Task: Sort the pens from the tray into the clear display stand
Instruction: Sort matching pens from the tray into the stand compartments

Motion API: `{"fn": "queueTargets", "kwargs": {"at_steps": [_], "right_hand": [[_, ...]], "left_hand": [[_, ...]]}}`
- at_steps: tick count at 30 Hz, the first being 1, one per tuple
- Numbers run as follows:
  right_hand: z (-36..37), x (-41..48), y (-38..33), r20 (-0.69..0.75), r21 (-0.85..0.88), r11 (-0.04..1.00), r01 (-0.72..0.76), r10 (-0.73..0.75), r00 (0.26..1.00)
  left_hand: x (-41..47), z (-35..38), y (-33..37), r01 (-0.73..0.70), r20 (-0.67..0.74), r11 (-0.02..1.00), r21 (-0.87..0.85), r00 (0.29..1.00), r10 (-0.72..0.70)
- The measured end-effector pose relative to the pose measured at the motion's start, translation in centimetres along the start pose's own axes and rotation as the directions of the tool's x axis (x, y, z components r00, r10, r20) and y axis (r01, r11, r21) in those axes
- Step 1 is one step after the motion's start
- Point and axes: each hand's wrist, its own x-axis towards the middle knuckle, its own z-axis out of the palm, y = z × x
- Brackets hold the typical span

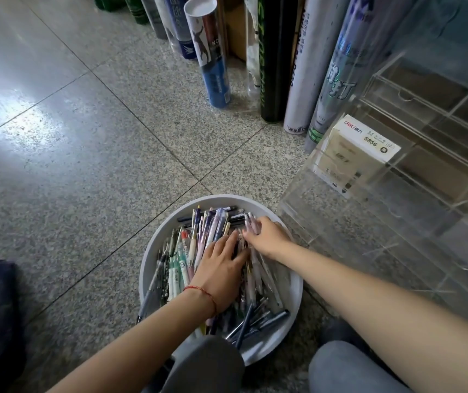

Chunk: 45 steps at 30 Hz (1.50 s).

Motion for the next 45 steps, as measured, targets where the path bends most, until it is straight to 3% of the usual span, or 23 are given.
{"fn": "queueTargets", "kwargs": {"at_steps": [10, 22, 26, 28, 32, 36, 45], "right_hand": [[-0.1, 1.0, -1.9, 0.017, -0.043, 0.997, -0.069, 0.07, 0.997], [-1.4, 0.1, -2.6, 0.03, -0.252, 0.967, 0.018, -0.011, 0.999], [-1.8, 0.3, -2.6, 0.059, -0.262, 0.963, 0.067, -0.054, 0.997], [-2.3, 0.2, -2.9, 0.041, -0.176, 0.981, 0.086, -0.08, 0.996], [-3.8, 0.0, -3.3, 0.0, -0.033, 0.979, 0.199, -0.199, 0.98], [-5.4, -0.7, -4.1, -0.024, -0.013, 0.916, 0.401, -0.401, 0.916], [-6.7, -1.9, -4.9, -0.05, 0.219, 0.841, 0.495, -0.497, 0.867]], "left_hand": [[0.4, -0.1, 0.1, -0.012, 0.031, 1.0, -0.022, 0.999, 0.013], [-0.1, -0.1, 0.1, -0.014, 0.015, 1.0, -0.021, 1.0, 0.014], [-0.6, -0.3, -0.4, 0.003, -0.018, 0.996, -0.091, 1.0, -0.005], [-0.6, -0.3, -0.8, 0.046, -0.086, 0.979, -0.201, 0.994, -0.065], [-0.2, -0.4, -1.6, 0.111, -0.201, 0.885, -0.452, 0.954, -0.221], [0.6, -1.3, -1.6, 0.139, -0.171, 0.738, -0.66, 0.929, -0.328], [1.9, -4.0, 0.5, 0.006, -0.131, 0.428, -0.904, 0.948, -0.291]]}}
